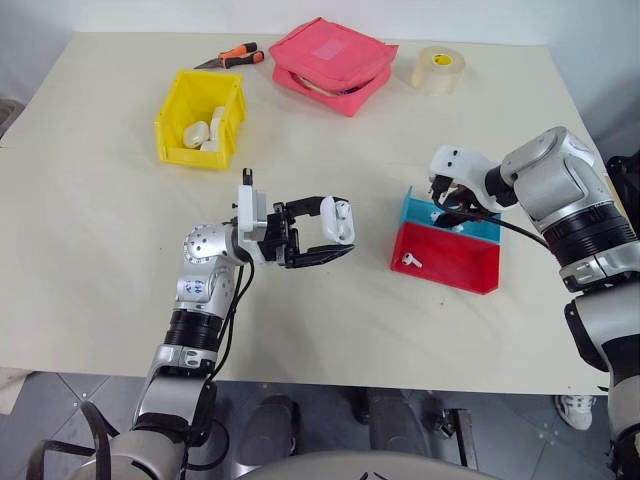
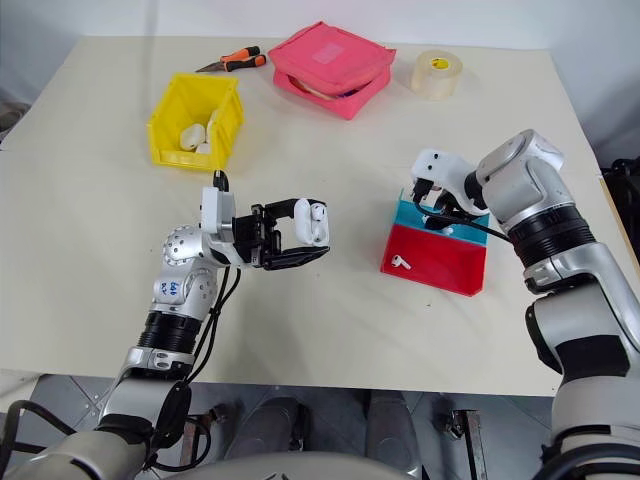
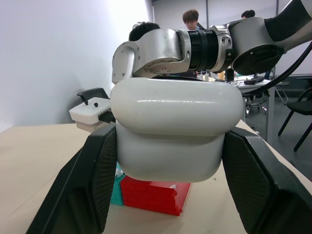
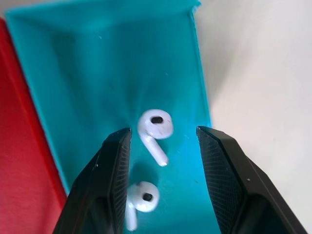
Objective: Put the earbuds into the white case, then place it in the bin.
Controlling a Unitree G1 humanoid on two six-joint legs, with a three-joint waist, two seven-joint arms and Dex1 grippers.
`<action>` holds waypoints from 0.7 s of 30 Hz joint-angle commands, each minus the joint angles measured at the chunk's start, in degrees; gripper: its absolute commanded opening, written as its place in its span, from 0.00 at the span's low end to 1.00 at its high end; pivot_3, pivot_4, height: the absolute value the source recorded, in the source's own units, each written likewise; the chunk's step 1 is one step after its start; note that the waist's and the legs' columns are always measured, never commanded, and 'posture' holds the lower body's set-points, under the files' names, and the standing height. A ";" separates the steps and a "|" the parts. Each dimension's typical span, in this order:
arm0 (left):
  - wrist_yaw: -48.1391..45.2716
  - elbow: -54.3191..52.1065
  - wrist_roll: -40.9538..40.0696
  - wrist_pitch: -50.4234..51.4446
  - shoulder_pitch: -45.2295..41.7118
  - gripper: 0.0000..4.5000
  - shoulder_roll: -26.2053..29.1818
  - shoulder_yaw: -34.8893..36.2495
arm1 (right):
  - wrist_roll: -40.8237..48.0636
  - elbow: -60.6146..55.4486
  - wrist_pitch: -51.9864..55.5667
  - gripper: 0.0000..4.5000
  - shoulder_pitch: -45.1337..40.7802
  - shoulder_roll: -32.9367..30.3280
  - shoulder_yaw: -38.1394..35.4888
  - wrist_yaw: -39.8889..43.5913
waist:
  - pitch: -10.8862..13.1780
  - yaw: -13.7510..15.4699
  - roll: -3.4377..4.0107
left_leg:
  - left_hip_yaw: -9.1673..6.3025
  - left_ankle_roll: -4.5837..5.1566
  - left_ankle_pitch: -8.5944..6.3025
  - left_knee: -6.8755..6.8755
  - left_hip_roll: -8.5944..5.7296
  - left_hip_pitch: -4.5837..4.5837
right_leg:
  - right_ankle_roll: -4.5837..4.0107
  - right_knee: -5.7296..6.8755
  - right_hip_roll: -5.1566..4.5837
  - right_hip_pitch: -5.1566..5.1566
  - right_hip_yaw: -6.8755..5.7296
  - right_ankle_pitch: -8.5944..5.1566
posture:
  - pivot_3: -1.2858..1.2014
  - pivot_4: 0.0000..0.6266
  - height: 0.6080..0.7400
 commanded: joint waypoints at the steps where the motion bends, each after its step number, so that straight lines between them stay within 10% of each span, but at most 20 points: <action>1: -0.15 -2.24 -0.75 -0.54 -0.29 0.62 0.21 0.07 | -1.50 1.25 -2.79 0.49 -1.31 0.04 -0.59 0.78 | 0.00 0.00 0.00 | 0.00 0.00 0.00 0.00 0.00 0.00 | 0.00 0.00 0.00 0.00 0.00 0.00 | 0.52 0.24 1.00; 15: 0.26 -3.74 -0.78 -0.09 0.62 0.62 0.75 0.14 | -3.59 4.24 -6.40 0.49 -2.21 2.06 -0.85 1.84 | 0.00 -0.17 0.01 | -0.05 -0.01 0.00 0.01 0.01 0.01 | 0.00 0.03 -0.05 0.00 -0.13 0.00 | 0.52 0.24 1.00; 21: 0.30 -3.61 -0.73 -0.15 0.58 0.62 0.83 0.18 | -4.26 3.69 -6.88 0.11 -1.89 1.80 -0.68 2.50 | 0.00 -0.12 0.01 | -0.06 -0.01 0.00 0.03 0.00 0.01 | 0.00 0.04 -0.10 0.00 -0.23 0.00 | 0.52 0.24 1.00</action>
